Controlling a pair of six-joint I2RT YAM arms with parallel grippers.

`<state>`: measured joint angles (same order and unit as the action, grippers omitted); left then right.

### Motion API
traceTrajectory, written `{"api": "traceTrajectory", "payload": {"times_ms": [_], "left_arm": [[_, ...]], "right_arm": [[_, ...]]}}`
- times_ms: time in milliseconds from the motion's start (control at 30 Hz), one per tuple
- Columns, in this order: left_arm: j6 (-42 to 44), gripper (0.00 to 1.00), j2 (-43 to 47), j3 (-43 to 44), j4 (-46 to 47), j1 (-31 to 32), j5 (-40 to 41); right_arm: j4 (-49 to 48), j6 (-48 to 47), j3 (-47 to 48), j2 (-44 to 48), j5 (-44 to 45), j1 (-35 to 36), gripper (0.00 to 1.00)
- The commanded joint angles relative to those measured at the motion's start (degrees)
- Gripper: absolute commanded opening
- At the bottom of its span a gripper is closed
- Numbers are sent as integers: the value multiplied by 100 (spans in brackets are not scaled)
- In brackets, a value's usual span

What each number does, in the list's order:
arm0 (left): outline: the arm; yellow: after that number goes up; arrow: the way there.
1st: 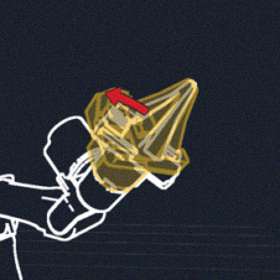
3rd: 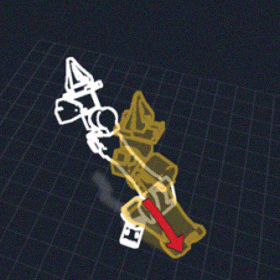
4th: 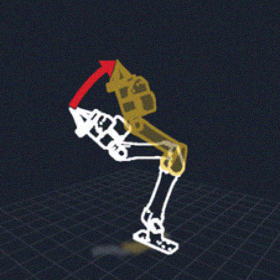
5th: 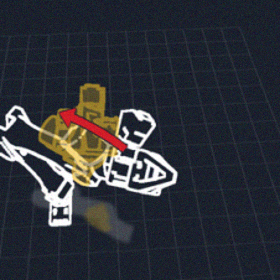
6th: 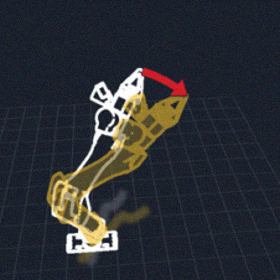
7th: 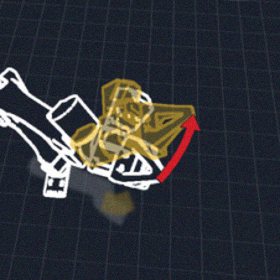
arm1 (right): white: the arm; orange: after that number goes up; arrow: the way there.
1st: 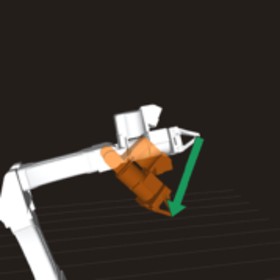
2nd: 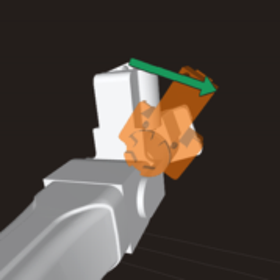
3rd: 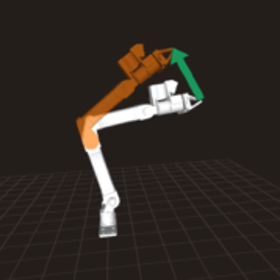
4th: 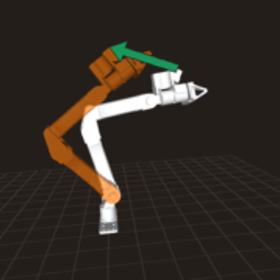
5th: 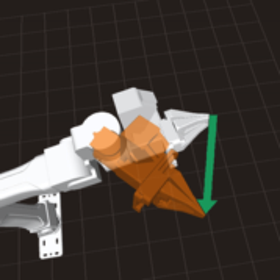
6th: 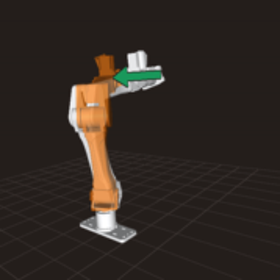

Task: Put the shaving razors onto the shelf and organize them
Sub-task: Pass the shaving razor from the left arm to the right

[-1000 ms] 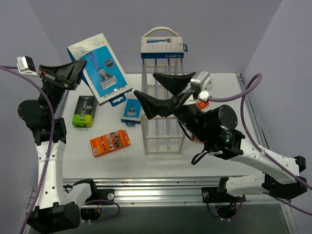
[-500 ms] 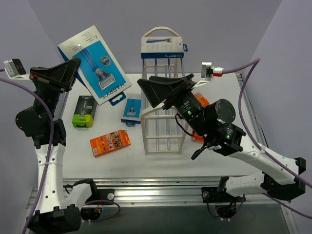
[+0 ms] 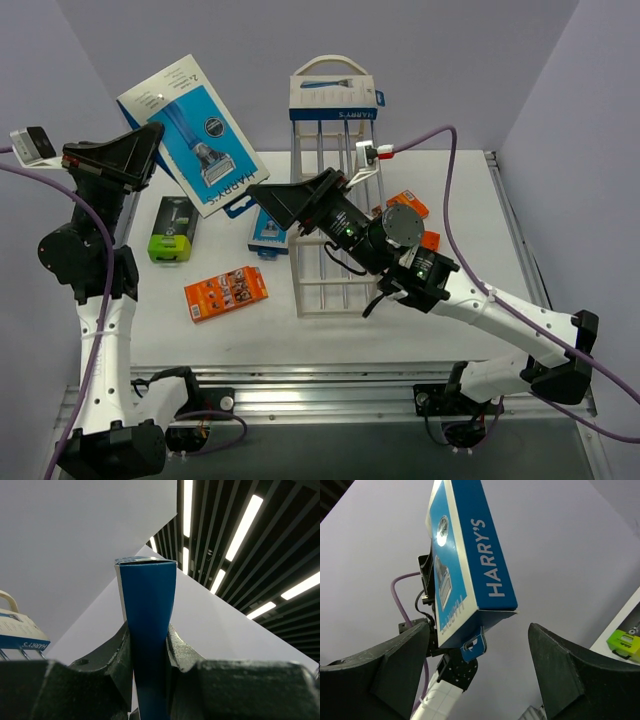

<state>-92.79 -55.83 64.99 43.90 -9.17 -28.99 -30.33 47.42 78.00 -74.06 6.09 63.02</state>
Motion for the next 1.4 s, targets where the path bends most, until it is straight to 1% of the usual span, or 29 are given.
{"api": "traceTrajectory", "payload": {"times_ms": [0,300,367,533,733,933,1000,1033,1133,1167,1200,1233,1267,1300,1333,1367], "left_arm": [[-134,2,99,-48,567,-24,210],[-230,2,134,-346,830,-15,342],[-344,2,143,-417,927,-6,403],[-433,2,143,-523,1094,47,456],[-424,2,231,-672,1077,82,395],[-424,2,380,-1006,1086,143,386],[-424,2,442,-1102,1068,143,403],[-415,2,450,-1120,1059,152,403],[-406,2,451,-1155,1051,143,368],[-415,4,459,-1173,1068,143,351],[-415,13,459,-1199,1068,143,342],[-415,20,477,-1225,1103,152,342],[-424,29,512,-1261,1129,144,342],[-432,41,529,-1287,1156,143,350],[-441,66,556,-1357,1165,135,350],[-424,76,591,-1392,1182,143,350]], "right_arm": [[-825,180,40,-11,-354,-18,76],[-1265,435,198,-424,-556,-10,76],[-1309,444,242,-504,-740,-18,75],[-1564,444,269,-671,-767,-9,73],[-1784,417,313,-776,-723,-1,68],[-1872,382,348,-847,-635,34,59],[-1898,408,365,-864,-635,61,44],[-1898,417,374,-873,-635,78,34],[-1881,382,444,-891,-468,140,18],[-1837,382,471,-899,-451,157,10],[-1819,365,480,-891,-416,158,6],[-1793,330,480,-873,-398,158,0],[-1740,321,480,-830,-380,158,0],[-1705,295,454,-794,-354,158,0],[-1679,225,427,-750,-276,158,0],[-1617,172,392,-637,-205,149,0]]}}
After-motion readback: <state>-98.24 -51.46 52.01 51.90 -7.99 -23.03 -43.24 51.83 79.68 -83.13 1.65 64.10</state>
